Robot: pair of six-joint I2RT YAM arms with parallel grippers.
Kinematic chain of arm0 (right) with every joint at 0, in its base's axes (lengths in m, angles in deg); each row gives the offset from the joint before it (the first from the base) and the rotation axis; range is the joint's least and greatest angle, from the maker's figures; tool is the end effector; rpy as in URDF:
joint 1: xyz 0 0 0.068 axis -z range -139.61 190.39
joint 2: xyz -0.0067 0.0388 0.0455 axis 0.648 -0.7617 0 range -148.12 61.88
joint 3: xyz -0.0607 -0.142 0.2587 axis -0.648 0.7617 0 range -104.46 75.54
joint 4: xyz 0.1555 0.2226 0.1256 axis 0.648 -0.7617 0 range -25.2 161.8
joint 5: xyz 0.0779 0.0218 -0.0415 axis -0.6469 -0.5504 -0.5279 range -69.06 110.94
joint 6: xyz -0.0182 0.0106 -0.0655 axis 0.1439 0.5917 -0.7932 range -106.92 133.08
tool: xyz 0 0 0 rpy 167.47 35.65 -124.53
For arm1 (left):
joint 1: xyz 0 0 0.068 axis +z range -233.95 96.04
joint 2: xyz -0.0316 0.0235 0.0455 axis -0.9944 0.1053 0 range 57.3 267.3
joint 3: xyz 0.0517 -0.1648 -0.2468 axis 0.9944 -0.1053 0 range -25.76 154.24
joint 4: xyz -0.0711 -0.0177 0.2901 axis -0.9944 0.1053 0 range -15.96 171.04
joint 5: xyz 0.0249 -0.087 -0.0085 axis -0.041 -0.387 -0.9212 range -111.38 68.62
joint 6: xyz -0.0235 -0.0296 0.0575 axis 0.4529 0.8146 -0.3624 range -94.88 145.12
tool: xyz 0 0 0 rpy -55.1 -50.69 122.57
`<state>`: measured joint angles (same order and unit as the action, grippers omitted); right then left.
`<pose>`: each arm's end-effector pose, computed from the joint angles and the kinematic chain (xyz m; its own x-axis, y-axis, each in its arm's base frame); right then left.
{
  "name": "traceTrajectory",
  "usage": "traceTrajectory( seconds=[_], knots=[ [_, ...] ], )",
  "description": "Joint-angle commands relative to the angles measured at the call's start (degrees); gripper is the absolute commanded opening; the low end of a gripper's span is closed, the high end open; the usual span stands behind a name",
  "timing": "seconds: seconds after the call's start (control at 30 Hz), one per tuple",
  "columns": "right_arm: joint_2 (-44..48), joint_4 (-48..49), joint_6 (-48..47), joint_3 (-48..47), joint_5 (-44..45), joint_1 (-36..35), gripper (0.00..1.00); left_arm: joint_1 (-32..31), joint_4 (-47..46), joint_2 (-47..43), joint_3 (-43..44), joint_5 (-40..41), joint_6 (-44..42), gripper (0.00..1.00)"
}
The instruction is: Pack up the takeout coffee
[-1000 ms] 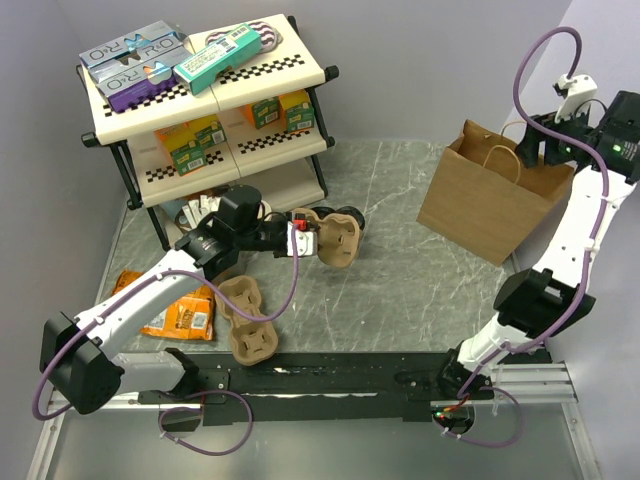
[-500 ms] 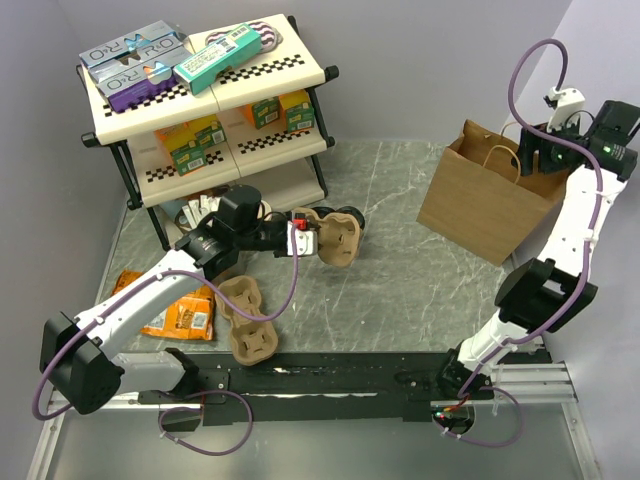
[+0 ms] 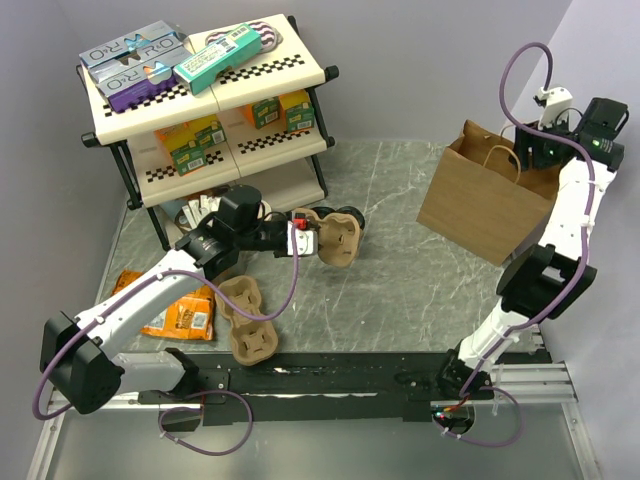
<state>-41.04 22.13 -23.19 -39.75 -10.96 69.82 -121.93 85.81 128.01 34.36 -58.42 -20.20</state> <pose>0.4042 -0.1943 0.4456 -0.4557 -0.3196 -0.8308 -0.2712 0.9388 -0.2124 0.2346 -0.2255 0.3518 0.4507 0.3684 -0.8131 0.8673 0.0349 0.4965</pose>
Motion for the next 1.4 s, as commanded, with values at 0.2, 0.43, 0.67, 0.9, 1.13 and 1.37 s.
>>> traceTrajectory(
  seconds=[0.2,0.43,0.67,0.9,1.13,1.37],
  knots=[
    [0.77,-4.2,-5.3,-5.39,-1.85,-0.34,0.41,-0.26,-1.66,-0.76,0.7,-0.14,0.5,0.01],
    [7.46,-9.47,-10.48,-1.44,-4.93,-1.83,0.16,-0.26,-3.59,-1.02,-0.18,0.21,0.41,0.01],
    [17.63,-12.47,-13.21,7.78,-4.57,-6.31,0.0,-0.26,-7.55,0.65,2.72,2.23,7.34,0.01],
    [31.8,-7.9,-14.44,28.41,-0.8,-15.88,0.0,-0.17,-12.9,2.32,11.75,1.88,16.75,0.01],
    [39.54,-6.76,-11.02,35.65,-0.09,-20.82,0.0,-0.17,-20.72,3.02,17.23,-0.58,23.96,0.01],
    [42.62,-8.95,-6.01,34.87,-4.74,-22.13,0.0,-3.5,-33.55,6.18,16.61,-5.41,22.91,0.01]
  ],
)
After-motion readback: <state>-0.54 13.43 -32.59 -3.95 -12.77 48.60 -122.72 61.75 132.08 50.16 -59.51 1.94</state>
